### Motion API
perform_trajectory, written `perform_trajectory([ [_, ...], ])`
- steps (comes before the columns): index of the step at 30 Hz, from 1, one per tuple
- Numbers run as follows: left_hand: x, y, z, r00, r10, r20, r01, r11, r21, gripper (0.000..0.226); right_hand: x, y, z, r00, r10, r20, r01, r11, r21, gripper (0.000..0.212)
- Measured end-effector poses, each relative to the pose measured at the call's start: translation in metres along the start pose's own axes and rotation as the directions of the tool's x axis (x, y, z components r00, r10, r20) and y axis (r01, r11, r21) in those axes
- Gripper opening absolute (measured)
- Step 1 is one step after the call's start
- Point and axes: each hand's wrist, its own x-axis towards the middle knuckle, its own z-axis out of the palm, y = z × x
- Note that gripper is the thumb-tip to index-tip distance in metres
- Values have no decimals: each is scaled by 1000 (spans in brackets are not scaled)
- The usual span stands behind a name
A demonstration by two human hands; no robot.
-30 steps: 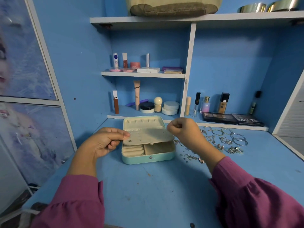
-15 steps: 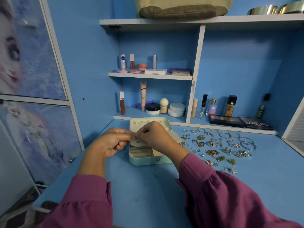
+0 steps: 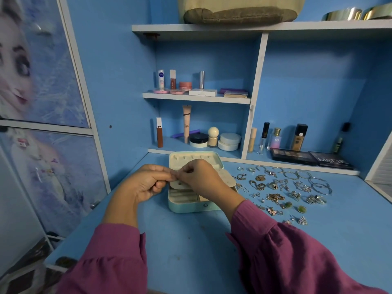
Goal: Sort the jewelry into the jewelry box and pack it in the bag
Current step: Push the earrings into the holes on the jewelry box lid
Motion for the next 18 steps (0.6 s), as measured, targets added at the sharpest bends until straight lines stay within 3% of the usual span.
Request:
perform_trajectory([
  [5, -1, 1, 1, 1000, -3, 2, 3, 1000, -15, 15, 0, 1, 0, 1000, -13, 0, 13, 1000, 4, 34],
  [12, -2, 1, 1, 1000, -7, -9, 7, 1000, -23, 14, 3, 1, -2, 999, -30, 21, 31, 998, -47, 18],
  [18, -2, 1, 1, 1000, -11, -10, 11, 1000, -23, 11, 5, 0, -6, 993, -99, 60, 103, 992, -69, 18],
])
